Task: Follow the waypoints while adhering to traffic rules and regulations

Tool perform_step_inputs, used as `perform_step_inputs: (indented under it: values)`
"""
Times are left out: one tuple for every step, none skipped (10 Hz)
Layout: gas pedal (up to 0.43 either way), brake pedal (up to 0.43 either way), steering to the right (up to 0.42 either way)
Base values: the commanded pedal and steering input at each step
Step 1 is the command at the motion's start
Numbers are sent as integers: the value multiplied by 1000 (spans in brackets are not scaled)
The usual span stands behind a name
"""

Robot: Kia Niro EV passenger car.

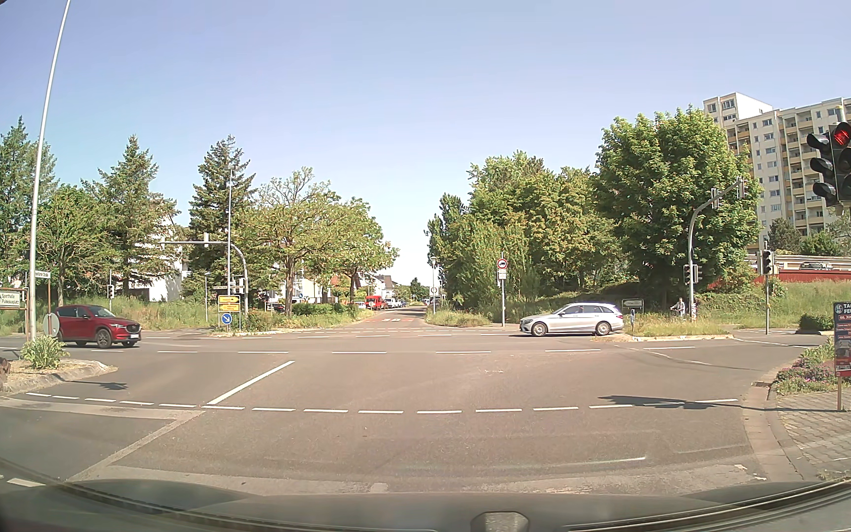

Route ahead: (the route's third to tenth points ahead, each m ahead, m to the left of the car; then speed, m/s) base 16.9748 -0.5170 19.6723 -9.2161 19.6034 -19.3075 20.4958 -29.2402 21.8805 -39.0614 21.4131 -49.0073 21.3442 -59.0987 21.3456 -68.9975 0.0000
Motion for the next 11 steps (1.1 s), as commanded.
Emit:
perform_step_inputs:
  values:
    - [0,189,90]
    - [0,189,90]
    - [0,189,90]
    - [0,189,90]
    - [0,189,90]
    - [0,189,90]
    - [0,189,90]
    - [0,189,90]
    - [0,189,90]
    - [0,189,90]
    - [0,189,90]
